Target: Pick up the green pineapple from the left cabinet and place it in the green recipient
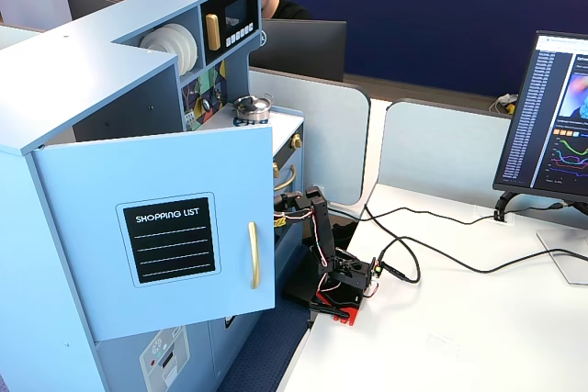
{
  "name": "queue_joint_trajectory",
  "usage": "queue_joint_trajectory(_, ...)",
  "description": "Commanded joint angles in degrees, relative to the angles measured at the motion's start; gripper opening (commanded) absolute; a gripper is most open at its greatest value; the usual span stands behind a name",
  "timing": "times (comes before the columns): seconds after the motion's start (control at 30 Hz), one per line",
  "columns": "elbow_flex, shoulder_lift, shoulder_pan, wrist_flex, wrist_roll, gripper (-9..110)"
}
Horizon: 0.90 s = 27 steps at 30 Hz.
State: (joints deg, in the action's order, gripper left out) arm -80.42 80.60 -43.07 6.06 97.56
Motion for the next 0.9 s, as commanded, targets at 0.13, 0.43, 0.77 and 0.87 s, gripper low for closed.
queue_joint_trajectory(0.13, 8.96, -2.55, 0.44, -2.2, 0.7, 40)
queue_joint_trajectory(0.43, 10.72, -3.08, 0.88, -4.48, 2.29, 0)
queue_joint_trajectory(0.77, 0.18, 19.78, 1.32, -20.65, 14.5, 0)
queue_joint_trajectory(0.87, -5.45, 31.55, 0.53, -28.39, 16.96, 0)
